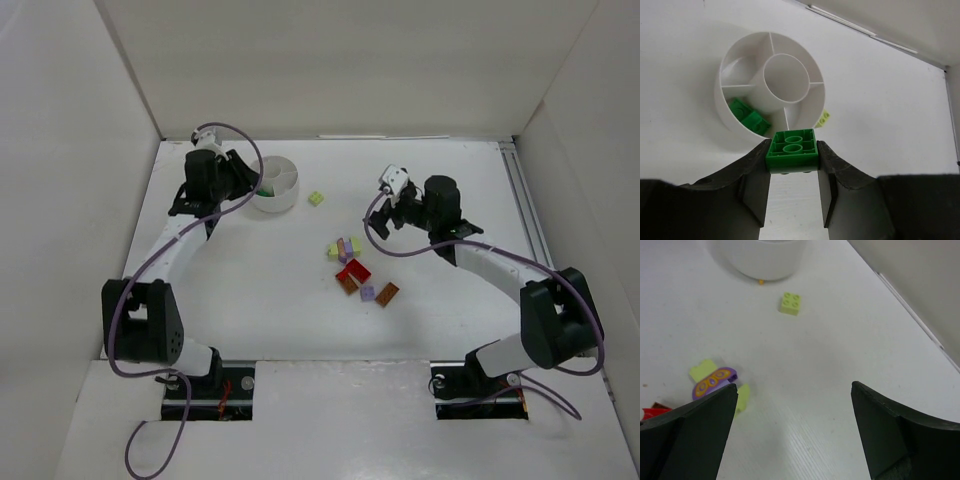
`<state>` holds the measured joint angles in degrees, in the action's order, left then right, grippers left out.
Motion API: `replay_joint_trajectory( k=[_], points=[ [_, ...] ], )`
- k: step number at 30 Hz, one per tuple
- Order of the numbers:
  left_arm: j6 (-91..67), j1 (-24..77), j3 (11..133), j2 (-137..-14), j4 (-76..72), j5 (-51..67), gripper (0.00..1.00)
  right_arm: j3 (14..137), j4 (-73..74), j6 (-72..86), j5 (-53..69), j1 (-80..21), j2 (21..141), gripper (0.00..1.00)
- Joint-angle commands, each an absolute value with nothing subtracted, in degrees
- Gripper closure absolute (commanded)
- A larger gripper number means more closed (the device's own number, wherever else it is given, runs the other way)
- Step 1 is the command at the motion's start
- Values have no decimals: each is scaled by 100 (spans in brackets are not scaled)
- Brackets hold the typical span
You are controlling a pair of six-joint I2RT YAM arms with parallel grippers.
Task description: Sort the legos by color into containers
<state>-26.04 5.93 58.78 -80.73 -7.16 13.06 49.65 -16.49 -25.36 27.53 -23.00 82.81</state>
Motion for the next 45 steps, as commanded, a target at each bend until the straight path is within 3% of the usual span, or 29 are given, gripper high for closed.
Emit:
replay_joint_trajectory(
  k=[1,8,11,19,21,23,24,26,28,34,36,37,45],
  points=[
    [-2338,615,6450,-8532,-580,976,96,4869,-1644,-2277,2803,-1996,8104,0],
    [-2268,615,7014,-9228,-299,483,95,4869,-1644,-2224,2883,-1679,8104,0],
    [-2145,615,7014,-9360,-360,694,85,4869,-1644,-2224,2821,-1679,8156,0],
    [-2030,615,7014,-9598,-483,1081,80,4869,-1644,-2276,2935,-1626,8279,0],
    [-1978,615,7136,-9659,-483,1020,69,4869,-1644,-2276,2936,-1626,8279,0],
    [-1907,615,7224,-9712,-343,941,65,4869,-1591,-2329,2936,-1626,8279,0],
    [-1846,615,7294,-9712,-291,940,56,4869,-1591,-2329,2936,-1626,8279,0],
    [-1846,615,7295,-9712,-290,940,53,4869,-1591,-2390,2936,-1626,8279,0],
    [-1784,615,7225,-9642,-290,940,42,4869,-1591,-2391,2848,-1748,8279,0],
    [-1670,615,7093,-9344,-290,1230,29,5142,-968,-2672,2145,-2197,8437,0],
    [-1617,615,6909,-9055,-386,1405,15,5290,-792,-2794,1996,-2451,8507,0],
    [-1617,615,6812,-8931,-448,1502,0,5291,-730,-2847,1943,-2539,8508,0],
    [-2327,879,5418,-7341,-790,1494,0,6818,-378,-2497,1285,-3138,9868,0]
  ],
)
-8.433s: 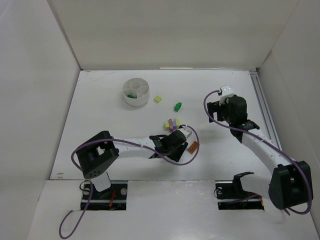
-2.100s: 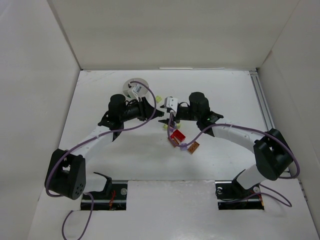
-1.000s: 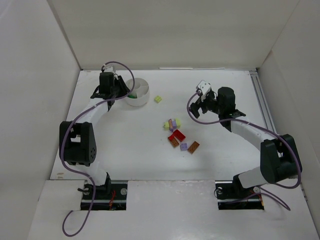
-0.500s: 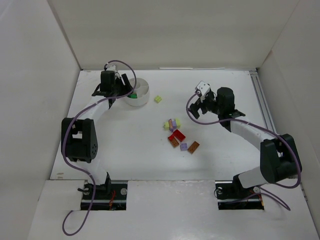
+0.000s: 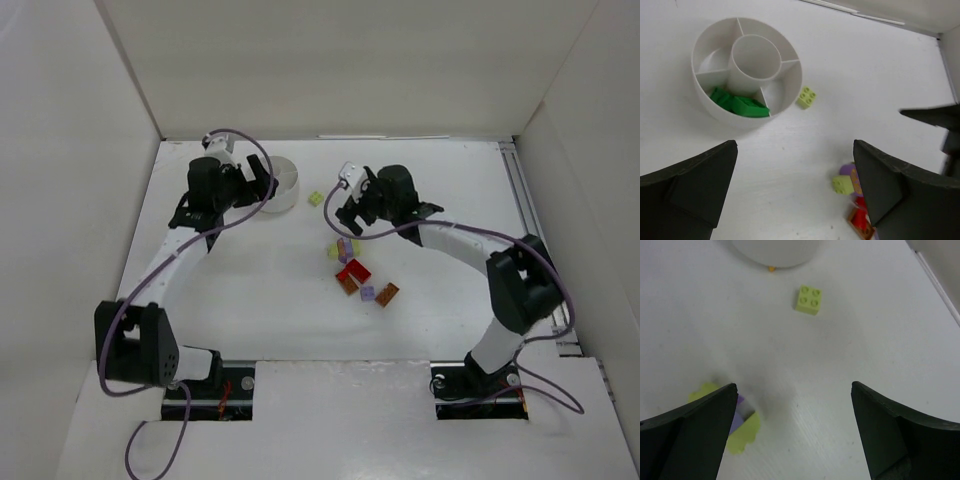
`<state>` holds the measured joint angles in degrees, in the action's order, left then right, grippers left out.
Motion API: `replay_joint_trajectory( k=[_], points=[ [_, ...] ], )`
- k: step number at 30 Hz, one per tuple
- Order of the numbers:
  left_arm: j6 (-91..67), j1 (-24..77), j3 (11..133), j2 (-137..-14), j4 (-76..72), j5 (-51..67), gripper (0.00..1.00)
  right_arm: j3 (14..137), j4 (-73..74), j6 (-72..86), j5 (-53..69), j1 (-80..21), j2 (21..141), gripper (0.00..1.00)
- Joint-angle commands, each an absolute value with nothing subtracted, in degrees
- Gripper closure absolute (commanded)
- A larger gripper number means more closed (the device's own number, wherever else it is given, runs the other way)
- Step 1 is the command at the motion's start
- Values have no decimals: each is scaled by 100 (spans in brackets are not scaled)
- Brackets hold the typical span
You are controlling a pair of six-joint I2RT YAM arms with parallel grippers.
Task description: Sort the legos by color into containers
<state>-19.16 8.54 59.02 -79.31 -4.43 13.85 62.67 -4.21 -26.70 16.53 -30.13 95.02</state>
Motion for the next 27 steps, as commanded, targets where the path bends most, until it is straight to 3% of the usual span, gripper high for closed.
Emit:
replay_joint_trajectory(
  k=[1,7,17,19,24,27],
  points=[
    [-2451,879,5249,-7000,-791,1425,0,7221,-378,-2400,1283,-3207,10079,0],
    [-2900,879,4273,-6144,-774,1169,0,8699,-106,-2065,1758,-3146,11819,0],
    [-2865,879,4201,-5897,-536,721,0,10722,1019,-2065,1689,-3304,13455,0],
    [-2865,879,4201,-5897,-536,668,0,10968,1142,-1978,1688,-3305,13579,10],
    [-2812,879,4253,-5897,-536,668,0,11565,1519,-1916,1626,-3305,13956,17],
    [-2812,879,4254,-5897,-536,615,0,11962,1846,-1916,1679,-3305,14176,31]
  ],
)
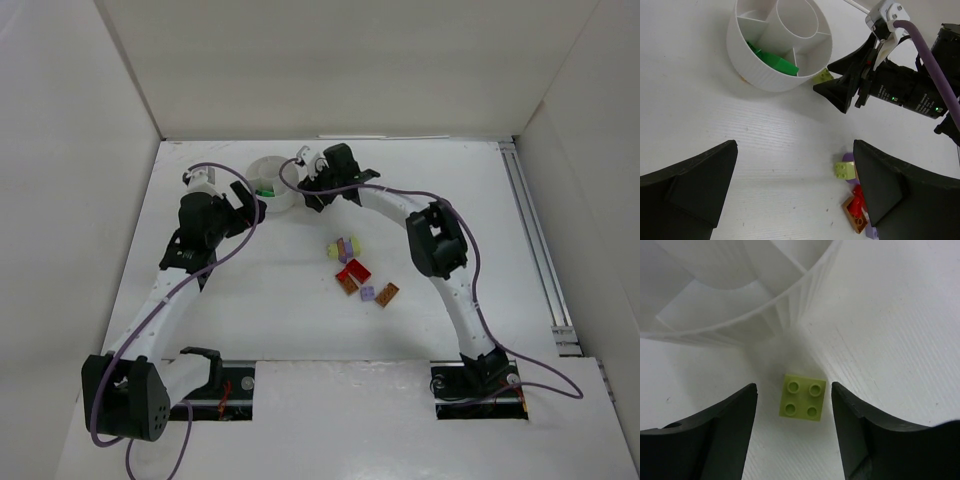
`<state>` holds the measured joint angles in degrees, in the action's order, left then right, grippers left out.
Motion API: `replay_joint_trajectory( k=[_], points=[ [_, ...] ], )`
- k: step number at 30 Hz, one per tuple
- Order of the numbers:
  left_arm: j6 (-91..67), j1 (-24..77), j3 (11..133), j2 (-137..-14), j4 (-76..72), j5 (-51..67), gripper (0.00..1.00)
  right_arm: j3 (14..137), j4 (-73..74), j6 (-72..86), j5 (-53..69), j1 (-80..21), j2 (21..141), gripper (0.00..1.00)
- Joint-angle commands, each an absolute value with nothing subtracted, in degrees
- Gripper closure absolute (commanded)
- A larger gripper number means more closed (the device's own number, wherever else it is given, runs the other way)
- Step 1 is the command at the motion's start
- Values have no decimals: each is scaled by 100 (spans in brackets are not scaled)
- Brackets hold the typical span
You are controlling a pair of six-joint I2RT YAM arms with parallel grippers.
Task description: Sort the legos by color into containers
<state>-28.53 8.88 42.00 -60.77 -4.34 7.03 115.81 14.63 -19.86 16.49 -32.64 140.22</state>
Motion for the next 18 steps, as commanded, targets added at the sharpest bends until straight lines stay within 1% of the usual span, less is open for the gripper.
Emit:
replay_joint_trajectory(
  k=[1,2,6,7,8,10,12,13,15,16,18],
  points=[
    [-2812,879,4254,-5897,-536,615,0,11962,1846,-1864,1679,-3305,14177,35],
    [-2812,879,4254,-5897,-484,615,0,11962,1846,-1863,1679,-3305,14177,42],
    [-2760,879,4307,-5950,-483,615,0,11646,1846,-1863,1609,-3305,13984,54],
    [-2760,879,4307,-5950,-483,615,0,11593,1846,-1863,1608,-3305,13905,54],
    [-2760,879,4359,-5950,-483,615,0,11471,1846,-1863,1556,-3305,13904,49],
    [-2760,879,4359,-6003,-483,615,0,11365,1846,-1863,1495,-3305,13764,49],
    [-2760,879,4359,-6003,-483,667,0,11251,1846,-1863,1494,-3305,13711,55],
    [-2760,879,4359,-6003,-483,668,0,11250,1846,-1968,1494,-3305,13659,61],
    [-2690,879,4359,-6003,-536,860,0,11066,1671,-2021,1722,-3305,13527,65],
    [-2689,879,4359,-6064,-536,983,0,10761,1391,-2161,1871,-3305,13422,66],
    [-2637,879,4412,-6117,-536,1368,0,10347,1039,-2495,2239,-3305,12939,67]
  ],
)
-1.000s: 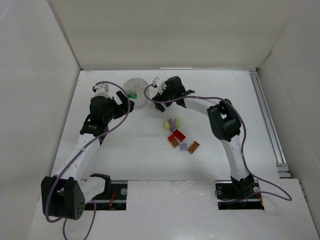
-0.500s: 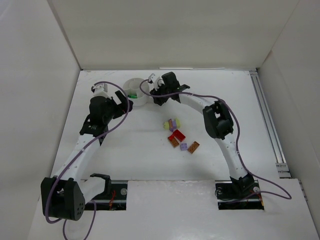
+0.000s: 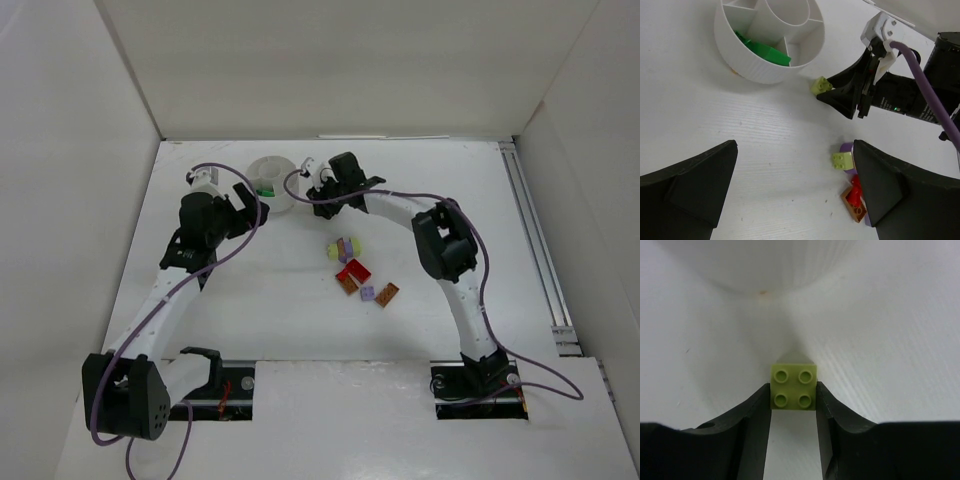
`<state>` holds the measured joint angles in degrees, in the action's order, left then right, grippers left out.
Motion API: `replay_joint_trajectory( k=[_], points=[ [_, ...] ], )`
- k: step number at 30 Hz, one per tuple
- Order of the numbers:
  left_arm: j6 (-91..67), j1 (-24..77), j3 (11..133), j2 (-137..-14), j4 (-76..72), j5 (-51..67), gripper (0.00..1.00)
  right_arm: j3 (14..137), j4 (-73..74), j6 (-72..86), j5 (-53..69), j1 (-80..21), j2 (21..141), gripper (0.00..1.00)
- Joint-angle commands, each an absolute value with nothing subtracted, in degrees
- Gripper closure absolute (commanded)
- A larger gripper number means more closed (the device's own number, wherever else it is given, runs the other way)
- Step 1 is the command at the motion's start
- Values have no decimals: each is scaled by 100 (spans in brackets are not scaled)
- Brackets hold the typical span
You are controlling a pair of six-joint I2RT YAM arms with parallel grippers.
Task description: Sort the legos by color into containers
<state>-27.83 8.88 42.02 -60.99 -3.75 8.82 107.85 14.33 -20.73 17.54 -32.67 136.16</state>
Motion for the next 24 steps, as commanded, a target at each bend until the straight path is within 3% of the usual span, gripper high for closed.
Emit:
replay_joint_trajectory(
  k=[1,12,24],
  points=[
    [-2585,879,4412,-6117,-536,1484,0,9875,872,-2627,2319,-3305,12746,67],
    [-2583,932,4307,-6451,-1221,3207,0,7130,-1247,-3270,4113,-3533,10082,70],
    [-2839,1775,4227,-6398,-1793,3322,4,6776,-1371,-3375,4061,-3964,9325,67]
  ],
)
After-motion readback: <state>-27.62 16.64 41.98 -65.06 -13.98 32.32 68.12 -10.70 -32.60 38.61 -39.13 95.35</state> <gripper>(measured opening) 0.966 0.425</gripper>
